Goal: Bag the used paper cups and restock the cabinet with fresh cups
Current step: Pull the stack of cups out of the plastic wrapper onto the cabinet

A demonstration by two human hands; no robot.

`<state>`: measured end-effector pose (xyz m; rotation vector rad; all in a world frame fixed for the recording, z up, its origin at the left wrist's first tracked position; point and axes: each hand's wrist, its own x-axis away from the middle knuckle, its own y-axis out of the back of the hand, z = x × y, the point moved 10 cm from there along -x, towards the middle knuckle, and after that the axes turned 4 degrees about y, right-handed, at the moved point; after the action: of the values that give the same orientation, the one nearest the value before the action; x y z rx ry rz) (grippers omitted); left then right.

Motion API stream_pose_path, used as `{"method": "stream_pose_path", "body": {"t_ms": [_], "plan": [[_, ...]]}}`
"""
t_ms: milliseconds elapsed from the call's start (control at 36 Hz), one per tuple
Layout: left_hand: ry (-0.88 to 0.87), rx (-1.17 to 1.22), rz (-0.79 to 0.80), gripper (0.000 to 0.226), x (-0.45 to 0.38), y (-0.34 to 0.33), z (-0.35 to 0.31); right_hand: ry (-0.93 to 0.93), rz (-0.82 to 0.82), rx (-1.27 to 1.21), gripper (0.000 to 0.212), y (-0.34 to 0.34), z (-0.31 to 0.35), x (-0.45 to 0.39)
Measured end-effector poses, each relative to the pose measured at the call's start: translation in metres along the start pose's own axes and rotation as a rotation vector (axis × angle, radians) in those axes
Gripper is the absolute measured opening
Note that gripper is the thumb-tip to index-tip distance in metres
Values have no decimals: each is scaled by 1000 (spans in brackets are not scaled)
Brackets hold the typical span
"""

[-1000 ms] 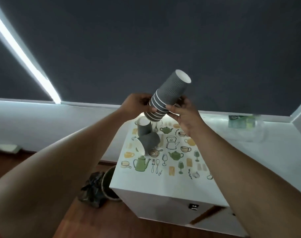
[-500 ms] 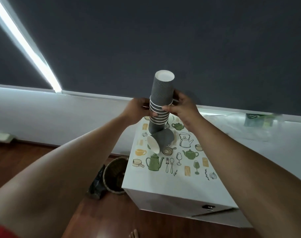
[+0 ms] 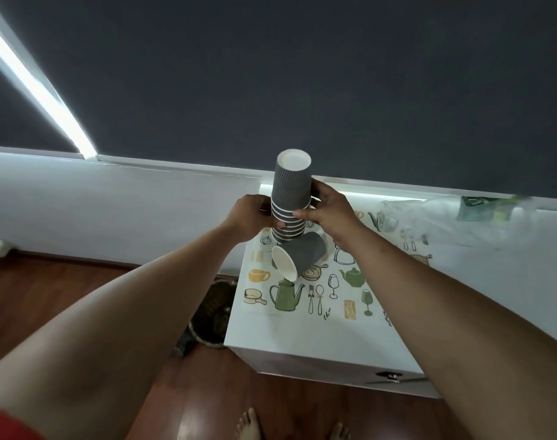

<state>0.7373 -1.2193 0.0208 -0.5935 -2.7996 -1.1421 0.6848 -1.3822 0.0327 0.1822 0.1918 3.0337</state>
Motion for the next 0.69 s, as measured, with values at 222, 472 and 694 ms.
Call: {"method": "stream_pose_path", "body": {"t_ms": [222, 472, 694], "plan": [[63, 46, -9, 46, 5, -5, 6, -6, -14, 103, 81, -2, -3, 5], [399, 148, 42, 34, 29, -22, 35, -232, -292, 352, 61, 38, -51, 40], [429, 243, 146, 44, 53, -63, 31, -590, -308, -259, 54, 11, -109, 73]]}}
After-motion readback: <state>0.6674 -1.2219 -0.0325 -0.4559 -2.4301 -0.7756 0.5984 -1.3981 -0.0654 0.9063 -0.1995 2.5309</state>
